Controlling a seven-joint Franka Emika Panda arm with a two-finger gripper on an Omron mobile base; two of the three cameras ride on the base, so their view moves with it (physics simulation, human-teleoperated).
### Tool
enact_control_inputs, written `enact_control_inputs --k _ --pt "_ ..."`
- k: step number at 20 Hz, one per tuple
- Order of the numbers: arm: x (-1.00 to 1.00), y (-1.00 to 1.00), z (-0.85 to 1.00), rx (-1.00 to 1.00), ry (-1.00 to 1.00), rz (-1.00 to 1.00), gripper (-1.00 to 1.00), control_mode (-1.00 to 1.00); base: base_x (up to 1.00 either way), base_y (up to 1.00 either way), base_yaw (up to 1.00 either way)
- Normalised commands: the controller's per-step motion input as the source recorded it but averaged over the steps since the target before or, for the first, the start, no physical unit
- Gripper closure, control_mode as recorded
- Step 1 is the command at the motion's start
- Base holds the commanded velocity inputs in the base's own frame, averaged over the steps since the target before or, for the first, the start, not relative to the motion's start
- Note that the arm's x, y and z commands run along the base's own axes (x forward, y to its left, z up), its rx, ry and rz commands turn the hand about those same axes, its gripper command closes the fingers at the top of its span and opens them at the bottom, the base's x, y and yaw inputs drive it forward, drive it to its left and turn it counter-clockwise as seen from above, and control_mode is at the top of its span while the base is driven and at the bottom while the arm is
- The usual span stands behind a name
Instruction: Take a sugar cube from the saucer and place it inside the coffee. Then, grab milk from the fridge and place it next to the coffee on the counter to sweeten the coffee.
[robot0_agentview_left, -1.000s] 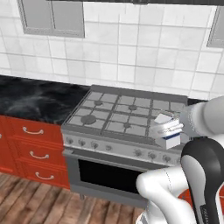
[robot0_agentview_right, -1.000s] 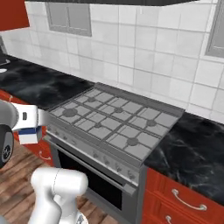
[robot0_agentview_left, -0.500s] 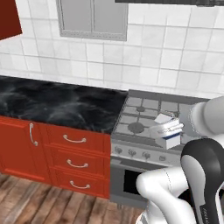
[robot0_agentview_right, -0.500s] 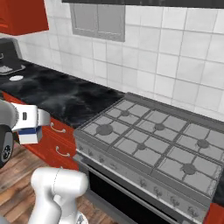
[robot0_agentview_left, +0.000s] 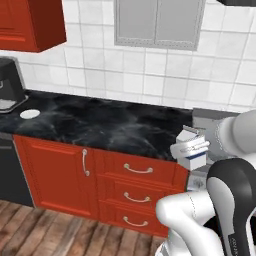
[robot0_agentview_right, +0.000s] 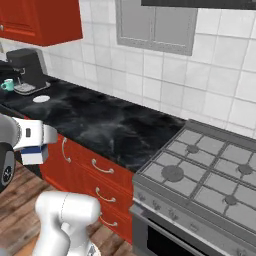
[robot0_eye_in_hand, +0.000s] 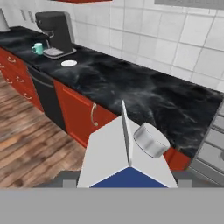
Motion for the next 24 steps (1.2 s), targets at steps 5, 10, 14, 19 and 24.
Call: enact_control_inputs --k 5,10,14,19,24 --pt "0.0 0.0 0.0 0.0 0.0 0.0 1.0 1.0 0.54 1.0 0.0" --pt "0.0 0.0 0.0 0.0 0.0 0.0 1.0 1.0 0.55 1.0 0.0" --pt "0.0 0.0 0.0 0.0 0.0 0.0 1.0 1.0 0.53 1.0 -0.01" --pt "0.0 0.0 0.0 0.0 0.0 0.0 1.0 1.0 0.6 1.0 -0.11" --pt "0.0 0.0 0.0 0.0 0.0 0.0 1.0 1.0 0.68 1.0 -0.22"
